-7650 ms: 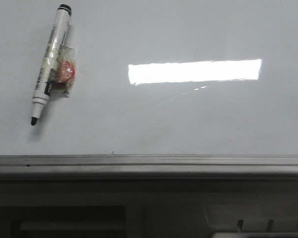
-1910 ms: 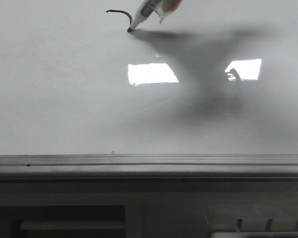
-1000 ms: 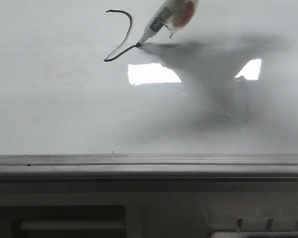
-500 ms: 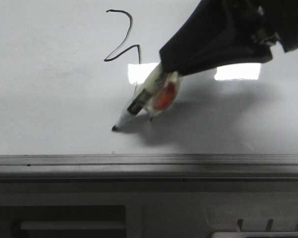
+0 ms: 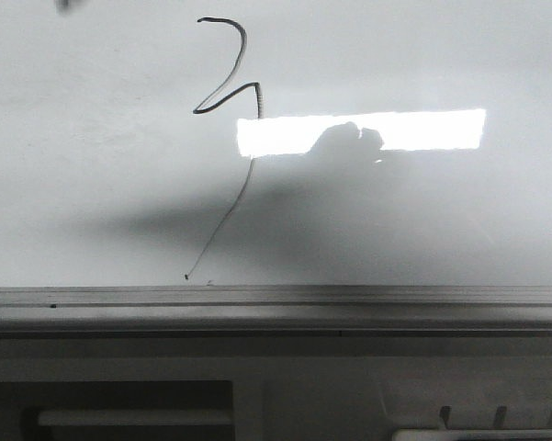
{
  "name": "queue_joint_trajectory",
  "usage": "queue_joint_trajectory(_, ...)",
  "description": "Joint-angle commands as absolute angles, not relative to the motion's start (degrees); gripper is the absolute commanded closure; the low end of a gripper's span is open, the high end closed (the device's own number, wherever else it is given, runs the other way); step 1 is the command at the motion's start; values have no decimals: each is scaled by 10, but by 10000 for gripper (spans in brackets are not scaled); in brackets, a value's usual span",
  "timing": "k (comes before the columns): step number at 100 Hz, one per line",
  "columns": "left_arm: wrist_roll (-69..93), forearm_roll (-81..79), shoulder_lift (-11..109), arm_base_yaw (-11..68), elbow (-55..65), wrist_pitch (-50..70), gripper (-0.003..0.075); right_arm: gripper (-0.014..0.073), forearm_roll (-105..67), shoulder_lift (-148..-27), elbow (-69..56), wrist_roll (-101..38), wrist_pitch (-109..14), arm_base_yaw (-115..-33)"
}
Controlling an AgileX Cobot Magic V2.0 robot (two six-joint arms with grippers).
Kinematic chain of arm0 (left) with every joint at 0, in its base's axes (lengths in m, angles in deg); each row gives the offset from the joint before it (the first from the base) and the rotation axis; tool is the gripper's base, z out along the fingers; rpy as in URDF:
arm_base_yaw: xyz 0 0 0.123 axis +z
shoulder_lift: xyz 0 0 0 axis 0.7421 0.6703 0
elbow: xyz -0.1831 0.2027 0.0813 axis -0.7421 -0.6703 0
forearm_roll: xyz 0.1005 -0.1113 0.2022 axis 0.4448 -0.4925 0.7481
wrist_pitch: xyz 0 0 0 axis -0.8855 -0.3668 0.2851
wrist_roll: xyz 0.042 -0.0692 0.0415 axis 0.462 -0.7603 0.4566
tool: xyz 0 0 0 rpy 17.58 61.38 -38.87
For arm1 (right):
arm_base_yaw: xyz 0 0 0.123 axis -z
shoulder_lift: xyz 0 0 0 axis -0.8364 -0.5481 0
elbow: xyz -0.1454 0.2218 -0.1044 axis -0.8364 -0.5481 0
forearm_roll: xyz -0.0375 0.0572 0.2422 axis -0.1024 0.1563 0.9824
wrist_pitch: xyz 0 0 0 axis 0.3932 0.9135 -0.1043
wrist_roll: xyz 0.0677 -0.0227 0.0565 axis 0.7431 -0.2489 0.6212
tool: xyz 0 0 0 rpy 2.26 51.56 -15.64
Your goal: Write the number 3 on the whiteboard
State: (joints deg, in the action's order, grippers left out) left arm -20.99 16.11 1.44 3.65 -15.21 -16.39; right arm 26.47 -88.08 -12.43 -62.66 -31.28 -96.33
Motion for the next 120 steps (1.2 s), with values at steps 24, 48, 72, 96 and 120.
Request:
queue_joint_trajectory(24,87,-121,189,33,-59,-216,199,654,182,-913,36,-641,-61,-974)
queue_joint_trajectory(48,97,-130,323,33,19,-303,358,654,147,-923,41,-709,-78,-1056)
queue_joint_trajectory(72,97,-138,367,33,27,-319,442,654,138,-923,41,-709,-92,-1075)
queue_joint_trajectory(96,97,-141,369,33,27,-334,448,654,138,-923,41,-709,-112,-1075)
queue_joint_trajectory(120,97,-140,369,33,27,-334,585,654,140,-923,41,-709,-114,-1075)
